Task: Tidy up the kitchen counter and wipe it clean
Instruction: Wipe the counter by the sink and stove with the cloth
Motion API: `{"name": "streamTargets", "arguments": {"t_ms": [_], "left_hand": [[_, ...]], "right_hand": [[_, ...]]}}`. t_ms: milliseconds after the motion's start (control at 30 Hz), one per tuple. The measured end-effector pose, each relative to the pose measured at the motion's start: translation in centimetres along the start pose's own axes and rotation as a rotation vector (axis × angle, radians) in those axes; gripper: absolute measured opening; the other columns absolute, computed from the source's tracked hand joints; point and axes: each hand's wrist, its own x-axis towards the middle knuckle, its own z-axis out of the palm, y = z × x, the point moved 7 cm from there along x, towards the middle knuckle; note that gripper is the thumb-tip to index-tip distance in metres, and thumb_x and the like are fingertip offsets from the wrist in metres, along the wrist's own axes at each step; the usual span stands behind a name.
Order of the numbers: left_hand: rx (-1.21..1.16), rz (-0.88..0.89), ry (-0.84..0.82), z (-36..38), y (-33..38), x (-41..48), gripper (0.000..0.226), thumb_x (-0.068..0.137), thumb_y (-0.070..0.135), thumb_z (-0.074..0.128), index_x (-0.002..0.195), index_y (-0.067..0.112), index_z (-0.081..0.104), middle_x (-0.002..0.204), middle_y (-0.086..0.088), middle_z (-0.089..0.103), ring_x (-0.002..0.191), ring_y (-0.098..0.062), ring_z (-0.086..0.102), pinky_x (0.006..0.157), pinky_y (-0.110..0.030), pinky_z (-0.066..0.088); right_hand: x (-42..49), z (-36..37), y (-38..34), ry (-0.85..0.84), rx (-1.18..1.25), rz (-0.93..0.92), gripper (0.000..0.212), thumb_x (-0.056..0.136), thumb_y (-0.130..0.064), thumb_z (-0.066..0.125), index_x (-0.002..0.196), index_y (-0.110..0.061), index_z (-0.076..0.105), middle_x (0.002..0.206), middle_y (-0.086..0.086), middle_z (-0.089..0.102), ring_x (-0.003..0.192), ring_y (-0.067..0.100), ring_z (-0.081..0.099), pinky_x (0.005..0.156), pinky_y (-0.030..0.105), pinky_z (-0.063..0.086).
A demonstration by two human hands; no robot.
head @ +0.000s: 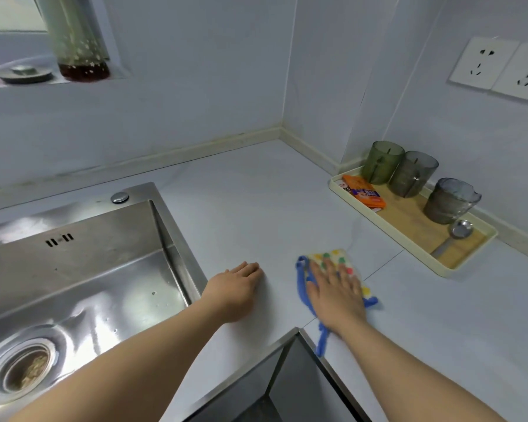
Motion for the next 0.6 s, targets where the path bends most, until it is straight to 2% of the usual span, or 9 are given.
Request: {"name": "streamTargets", "arguments": {"t_ms": [67,100,200,300,433,500,533,600], "left_hand": [[-0.046,0.005,0.018,-0.3,-0.4,-0.2,0.047,0.103,0.025,0.021,0.150,0.024,0.018,0.158,0.013,0.013,0.147,-0.010,0.008,0.115,-0.029,0.021],[-0.064,-0.004,0.036,-0.4,-0.8,-0.2,0.047,0.103,0.026,0.020,0.150,0.024,0.017,0.158,0.012,0.013,0.147,-0.010,0.008,0.115,-0.029,0.021],[-0.057,-0.038,0.095,-0.8,-2.0,0.1,0.049,0.103,0.025,0.020,0.151,0.019,0.014,0.159,0.006,0.012,0.147,-0.014,0.006,0.116,-0.028,0.016],[-0.016,-0.038,0.108,-1.5,-2.8,1.0,0.048,0.103,0.024,0.021,0.150,0.017,0.015,0.159,0.003,0.014,0.148,-0.017,0.005,0.117,-0.029,0.011],[-0.007,-0.008,0.100,-2.7,-3.7,1.9,0.048,0.103,0.019,0.021,0.150,0.016,0.017,0.159,0.003,0.014,0.148,-0.017,0.005,0.118,-0.030,0.010],[-0.009,-0.005,0.080,-2.7,-4.2,2.4,0.048,0.103,0.019,0.020,0.151,0.016,0.015,0.159,0.003,0.013,0.148,-0.017,0.004,0.118,-0.031,0.009],[-0.009,-0.010,0.066,-2.6,-4.3,2.6,0.048,0.103,0.020,0.020,0.151,0.016,0.015,0.159,0.003,0.012,0.148,-0.016,0.004,0.118,-0.031,0.008],[-0.012,-0.007,0.044,-2.5,-4.5,3.4,0.048,0.103,0.021,0.020,0.150,0.016,0.015,0.159,0.003,0.012,0.148,-0.016,0.004,0.118,-0.031,0.009]], "right_hand": [[0.1,-0.2,0.1,0.014,0.023,0.112,0.054,0.101,-0.041,0.009,0.150,-0.029,-0.009,0.160,-0.001,-0.012,0.147,0.027,-0.012,0.119,0.043,-0.006],[-0.2,0.0,-1.3,0.017,0.032,0.104,0.054,0.101,-0.041,0.009,0.151,-0.029,-0.009,0.159,0.001,-0.013,0.147,0.028,-0.012,0.119,0.044,-0.007],[-1.3,1.0,-6.4,0.007,0.016,-0.069,0.054,0.101,-0.041,0.011,0.150,-0.031,-0.009,0.159,0.000,-0.015,0.146,0.028,-0.015,0.117,0.044,-0.009],[-0.3,1.1,-5.9,-0.006,-0.025,-0.130,0.054,0.101,-0.042,0.013,0.150,-0.033,-0.007,0.159,-0.004,-0.014,0.147,0.024,-0.014,0.118,0.041,-0.008],[1.3,0.0,-1.7,0.000,0.028,0.101,0.054,0.101,-0.043,0.011,0.150,-0.032,-0.008,0.160,-0.004,-0.012,0.147,0.023,-0.012,0.120,0.041,-0.006],[1.6,-0.2,-2.0,0.010,0.060,0.230,0.055,0.101,-0.043,0.010,0.150,-0.030,-0.009,0.160,-0.002,-0.012,0.147,0.025,-0.012,0.120,0.042,-0.006],[1.4,-0.2,-3.4,0.005,0.074,0.235,0.054,0.100,-0.043,0.007,0.150,-0.030,-0.009,0.159,-0.001,-0.013,0.147,0.026,-0.012,0.119,0.043,-0.007],[1.3,0.6,-7.7,-0.003,0.063,0.096,0.063,0.089,-0.049,-0.008,0.150,-0.032,-0.009,0.159,-0.001,-0.013,0.147,0.027,-0.013,0.118,0.044,-0.008]]}}
